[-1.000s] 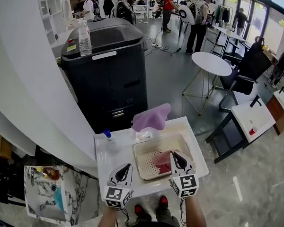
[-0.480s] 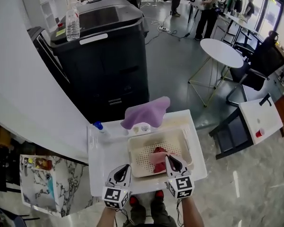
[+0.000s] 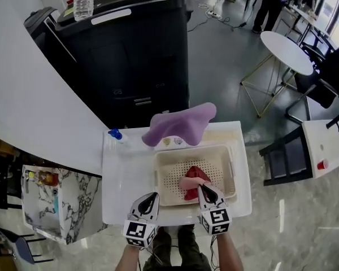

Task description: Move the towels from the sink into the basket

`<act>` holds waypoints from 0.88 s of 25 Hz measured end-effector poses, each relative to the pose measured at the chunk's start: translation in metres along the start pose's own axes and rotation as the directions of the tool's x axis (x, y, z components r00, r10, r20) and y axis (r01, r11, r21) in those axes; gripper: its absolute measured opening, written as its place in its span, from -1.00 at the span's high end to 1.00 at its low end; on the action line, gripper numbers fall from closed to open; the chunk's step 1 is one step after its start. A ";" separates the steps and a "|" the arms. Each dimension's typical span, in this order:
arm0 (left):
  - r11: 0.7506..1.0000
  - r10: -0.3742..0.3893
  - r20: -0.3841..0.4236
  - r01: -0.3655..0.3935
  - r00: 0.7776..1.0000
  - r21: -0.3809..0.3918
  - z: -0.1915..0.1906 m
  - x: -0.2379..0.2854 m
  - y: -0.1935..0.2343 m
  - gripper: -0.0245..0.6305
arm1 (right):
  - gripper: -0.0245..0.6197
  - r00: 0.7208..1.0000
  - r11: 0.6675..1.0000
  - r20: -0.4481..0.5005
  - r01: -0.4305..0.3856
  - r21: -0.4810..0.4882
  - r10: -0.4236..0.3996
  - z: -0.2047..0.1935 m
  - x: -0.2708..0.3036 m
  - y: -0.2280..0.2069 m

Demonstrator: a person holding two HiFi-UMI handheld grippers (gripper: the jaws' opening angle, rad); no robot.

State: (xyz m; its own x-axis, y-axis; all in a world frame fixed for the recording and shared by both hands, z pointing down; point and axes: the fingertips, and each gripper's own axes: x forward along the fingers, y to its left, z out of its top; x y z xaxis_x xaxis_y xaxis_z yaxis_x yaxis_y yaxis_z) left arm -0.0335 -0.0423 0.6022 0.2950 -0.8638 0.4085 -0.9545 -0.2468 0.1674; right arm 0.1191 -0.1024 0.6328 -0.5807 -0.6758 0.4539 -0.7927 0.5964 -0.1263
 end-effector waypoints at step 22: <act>1.000 0.012 -0.043 -0.012 0.999 -0.007 -0.020 0.016 -0.002 0.92 | 0.81 0.991 0.998 -0.136 -0.001 0.068 0.010 -0.051 0.018 -0.015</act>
State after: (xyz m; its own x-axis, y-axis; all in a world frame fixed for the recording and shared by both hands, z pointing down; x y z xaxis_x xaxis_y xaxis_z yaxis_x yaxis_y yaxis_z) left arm -0.0262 -0.0468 0.6261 0.2854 -0.8467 0.4491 -0.9576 -0.2331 0.1690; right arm 0.1303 -0.1015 0.6876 -0.5584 -0.6046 0.5680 -0.8029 0.5661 -0.1868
